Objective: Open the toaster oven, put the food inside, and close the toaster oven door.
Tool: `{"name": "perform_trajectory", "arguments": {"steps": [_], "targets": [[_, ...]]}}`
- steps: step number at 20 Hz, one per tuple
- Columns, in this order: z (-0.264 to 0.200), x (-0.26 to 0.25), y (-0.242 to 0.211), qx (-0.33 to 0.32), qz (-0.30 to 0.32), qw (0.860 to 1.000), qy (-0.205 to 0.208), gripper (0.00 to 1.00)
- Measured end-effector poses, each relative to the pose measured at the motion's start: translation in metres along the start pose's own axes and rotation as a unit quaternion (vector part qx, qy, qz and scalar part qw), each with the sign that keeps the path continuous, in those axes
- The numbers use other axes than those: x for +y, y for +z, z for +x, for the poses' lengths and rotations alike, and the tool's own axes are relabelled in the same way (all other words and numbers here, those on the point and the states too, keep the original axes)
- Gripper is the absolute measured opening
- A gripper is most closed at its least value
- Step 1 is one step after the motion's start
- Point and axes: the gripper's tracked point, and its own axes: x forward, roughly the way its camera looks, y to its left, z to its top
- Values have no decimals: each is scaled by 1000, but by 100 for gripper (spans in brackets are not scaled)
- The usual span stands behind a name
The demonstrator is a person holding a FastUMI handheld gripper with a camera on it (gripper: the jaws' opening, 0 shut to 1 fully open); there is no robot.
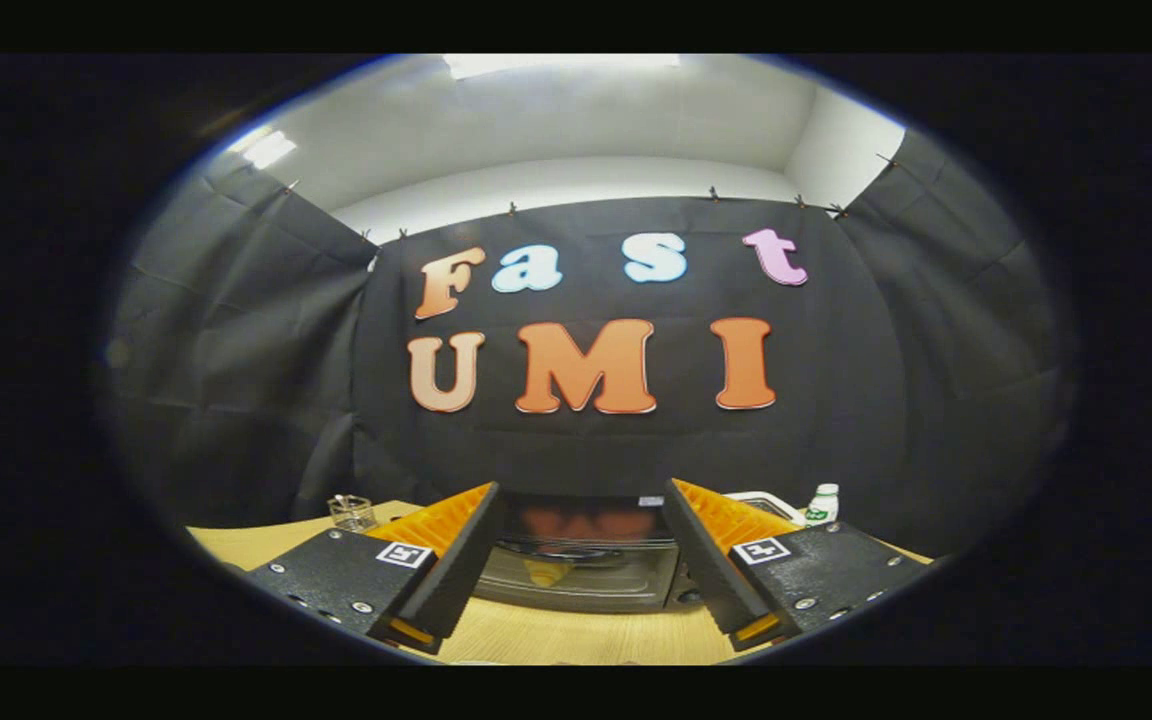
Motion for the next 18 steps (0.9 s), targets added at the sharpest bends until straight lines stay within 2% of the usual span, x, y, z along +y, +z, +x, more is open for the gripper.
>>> {"name": "perform_trajectory", "arguments": {"steps": [8,18], "targets": [[-26,3,45,-54,7,998,21,96],[-37,1,64,-59,16,998,23,97]]}}
